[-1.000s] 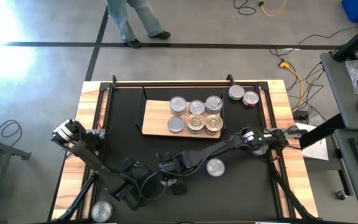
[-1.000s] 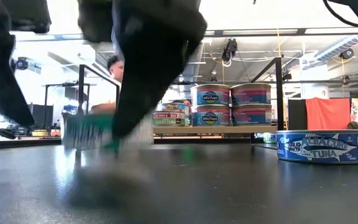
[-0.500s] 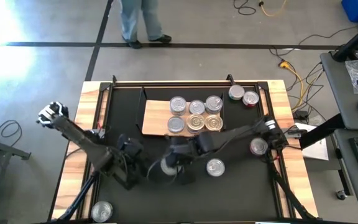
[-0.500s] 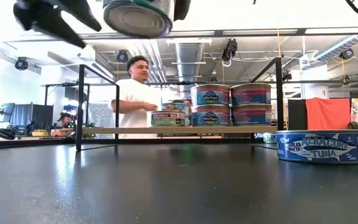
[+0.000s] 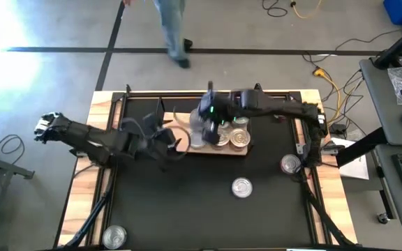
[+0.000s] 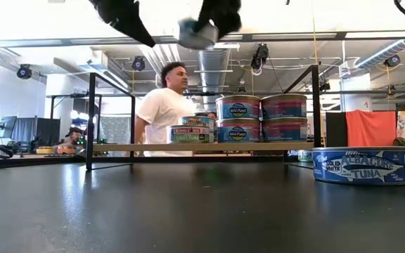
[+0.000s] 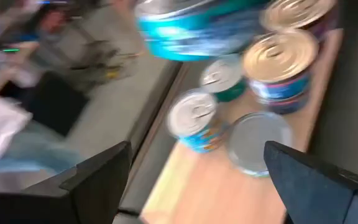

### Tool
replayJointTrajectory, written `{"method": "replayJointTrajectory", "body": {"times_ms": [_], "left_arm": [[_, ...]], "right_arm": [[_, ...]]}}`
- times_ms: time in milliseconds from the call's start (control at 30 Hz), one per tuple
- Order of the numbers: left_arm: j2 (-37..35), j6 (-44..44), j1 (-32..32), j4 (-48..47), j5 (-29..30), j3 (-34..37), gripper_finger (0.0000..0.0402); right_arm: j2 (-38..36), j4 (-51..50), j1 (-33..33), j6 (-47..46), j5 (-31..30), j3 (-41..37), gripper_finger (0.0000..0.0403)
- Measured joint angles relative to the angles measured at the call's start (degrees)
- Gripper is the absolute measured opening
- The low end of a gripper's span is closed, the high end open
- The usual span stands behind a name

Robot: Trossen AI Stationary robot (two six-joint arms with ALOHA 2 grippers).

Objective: Stack canned seafood by type on shelf
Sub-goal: Stack the bottom left light blue tuna can on the light blue tuna can

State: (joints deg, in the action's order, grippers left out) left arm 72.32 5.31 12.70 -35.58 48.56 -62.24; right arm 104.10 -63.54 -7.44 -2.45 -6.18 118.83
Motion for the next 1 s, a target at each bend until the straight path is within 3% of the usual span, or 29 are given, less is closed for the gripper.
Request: {"method": "replayJointTrajectory", "body": {"times_ms": [100,367,533,633,800,1000], "left_arm": [[-3.2,-4.9,-4.4,3.5,-8.9,0.0,0.0348],[-9.4,-9.3,-12.7,9.4,-19.1,0.0,0.0347],[-8.5,-7.9,-21.4,14.0,-32.4,0.0,0.0347],[-6.3,-5.8,-26.5,18.7,-38.7,0.1,0.0347],[-3.4,-5.3,-30.8,25.6,-40.6,0.1,0.0347],[-0.9,-8.5,-32.5,27.3,-40.1,0.2,0.0347]], "right_arm": [[-0.2,-3.9,-5.2,3.5,-0.2,0.0,0.0369],[-0.2,-9.6,-14.8,16.9,1.1,-1.5,0.0370],[-0.2,-9.7,-20.1,23.7,8.8,-2.0,0.0370],[-0.2,-10.1,-21.9,28.2,9.7,-3.1,0.0370],[-0.5,-7.5,-23.5,28.2,14.7,-7.3,0.0369],[-0.8,-7.5,-23.5,28.9,14.6,-14.2,0.0369]]}}
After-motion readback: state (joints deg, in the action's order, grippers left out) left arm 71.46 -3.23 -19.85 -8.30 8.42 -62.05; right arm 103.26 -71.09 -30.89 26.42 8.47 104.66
